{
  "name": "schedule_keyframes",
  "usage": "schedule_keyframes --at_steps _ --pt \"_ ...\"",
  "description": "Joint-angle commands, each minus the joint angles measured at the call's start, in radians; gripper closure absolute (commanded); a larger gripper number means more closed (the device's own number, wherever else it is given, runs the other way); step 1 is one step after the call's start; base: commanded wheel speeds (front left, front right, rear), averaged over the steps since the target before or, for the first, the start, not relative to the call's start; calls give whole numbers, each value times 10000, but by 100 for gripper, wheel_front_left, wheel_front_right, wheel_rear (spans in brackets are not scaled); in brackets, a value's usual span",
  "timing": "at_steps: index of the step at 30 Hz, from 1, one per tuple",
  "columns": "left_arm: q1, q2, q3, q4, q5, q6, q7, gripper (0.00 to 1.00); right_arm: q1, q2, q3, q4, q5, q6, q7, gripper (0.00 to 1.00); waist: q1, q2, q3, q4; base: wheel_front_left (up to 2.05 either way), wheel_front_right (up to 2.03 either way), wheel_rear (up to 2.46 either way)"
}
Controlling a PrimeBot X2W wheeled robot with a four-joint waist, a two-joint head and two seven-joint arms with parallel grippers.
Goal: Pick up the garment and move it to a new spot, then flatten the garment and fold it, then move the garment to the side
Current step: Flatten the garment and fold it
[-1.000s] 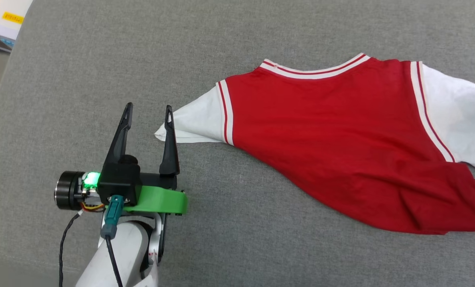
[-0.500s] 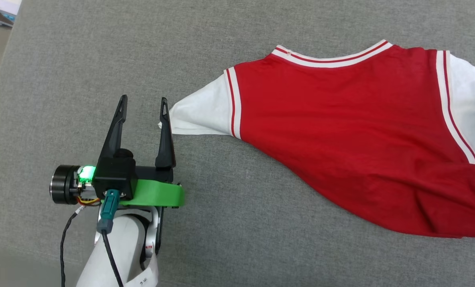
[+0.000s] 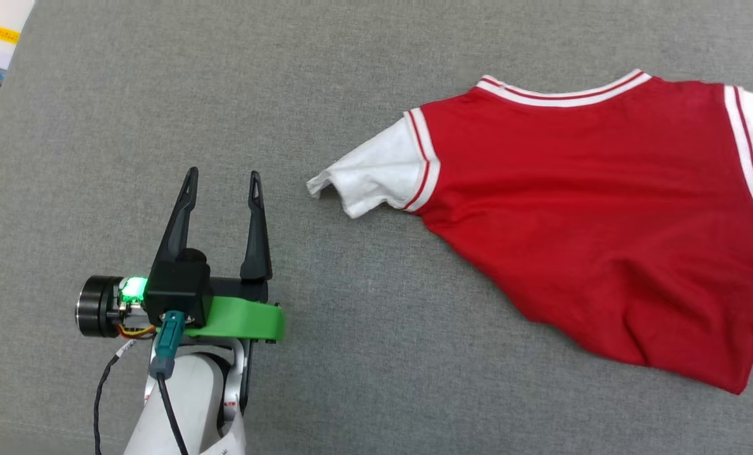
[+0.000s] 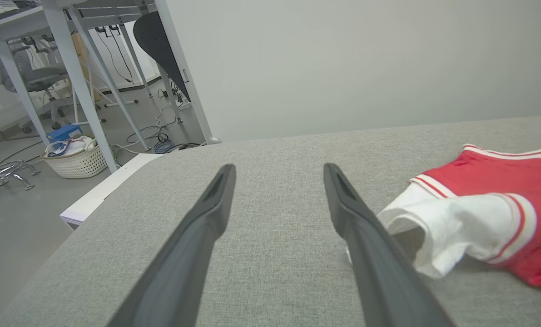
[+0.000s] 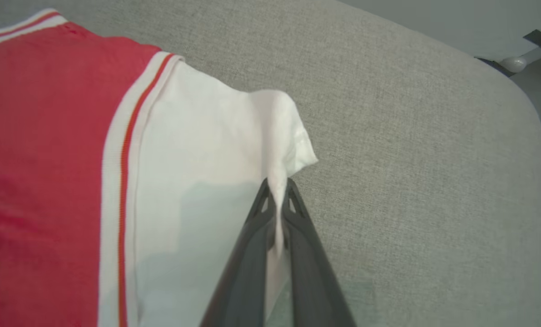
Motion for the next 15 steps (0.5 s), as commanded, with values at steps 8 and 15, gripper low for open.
schedule_keyframes --at_steps 8,15 --pt "406 -152 196 96 227 -203 -57 0 1416 93 -364 1009 -89 -7 -193 100 -1 -1 -451 -236 0 0 0" --pt "499 -99 344 287 298 -378 -57 0 1696 714 -964 1408 -353 -7 -1471 0 -1 -1 -819 -378 0 0 0"
